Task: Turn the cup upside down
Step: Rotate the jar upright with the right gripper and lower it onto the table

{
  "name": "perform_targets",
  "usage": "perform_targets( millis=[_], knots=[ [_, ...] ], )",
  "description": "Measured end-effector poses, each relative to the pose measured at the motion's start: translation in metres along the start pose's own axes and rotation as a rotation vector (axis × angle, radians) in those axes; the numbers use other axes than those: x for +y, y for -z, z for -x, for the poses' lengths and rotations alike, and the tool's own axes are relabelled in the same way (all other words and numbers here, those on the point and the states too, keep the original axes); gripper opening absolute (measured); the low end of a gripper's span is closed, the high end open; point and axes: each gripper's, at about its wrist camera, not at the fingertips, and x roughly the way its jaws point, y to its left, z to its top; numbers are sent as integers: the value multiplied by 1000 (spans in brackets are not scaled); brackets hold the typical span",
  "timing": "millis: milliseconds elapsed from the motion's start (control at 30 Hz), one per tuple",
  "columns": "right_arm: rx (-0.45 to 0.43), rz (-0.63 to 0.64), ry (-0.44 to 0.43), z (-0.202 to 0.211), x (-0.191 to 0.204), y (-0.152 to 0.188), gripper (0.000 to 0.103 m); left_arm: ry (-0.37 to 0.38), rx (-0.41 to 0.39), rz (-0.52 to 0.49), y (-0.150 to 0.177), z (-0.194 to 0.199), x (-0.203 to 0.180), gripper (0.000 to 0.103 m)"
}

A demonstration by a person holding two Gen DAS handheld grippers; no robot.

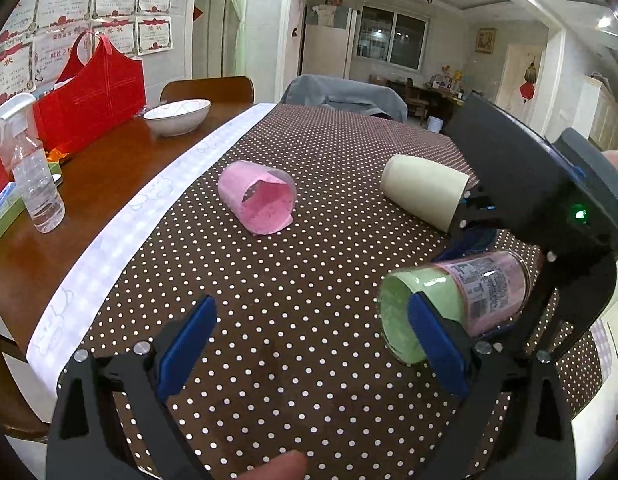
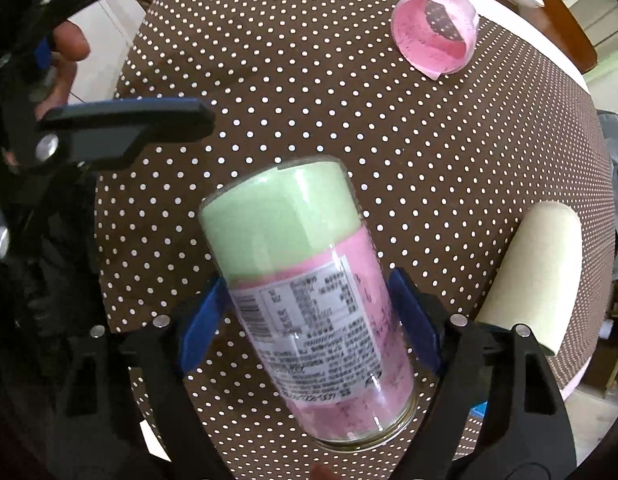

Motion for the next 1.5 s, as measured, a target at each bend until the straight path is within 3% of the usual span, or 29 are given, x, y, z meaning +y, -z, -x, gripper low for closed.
perform_targets(
  millis=[200,467,667,800,967,1200,1500],
  knots=[
    [-60,-125,-33,3,-4,7,76,-6,1,-5,7,6,-1,95],
    [-368,-532,-126,37,-33,64,75,16,-49,-28,6,25,-15,95],
    [-617,-762,-142,59,-29,113,74,37,-81,-69,7,39,-32,95],
    [-773,-855,-131,66,-16,132,74,40,-108,-91,8,51,-42,95],
    [-935,-942,-38,76,0,150,74,32,-143,-106,7,65,-49,95],
    [-1059,-1065,90,66,14,165,74,25,-167,-113,7,77,-54,95],
    [-1034,-1094,133,50,22,157,74,20,-178,-111,6,83,-55,95]
  ],
)
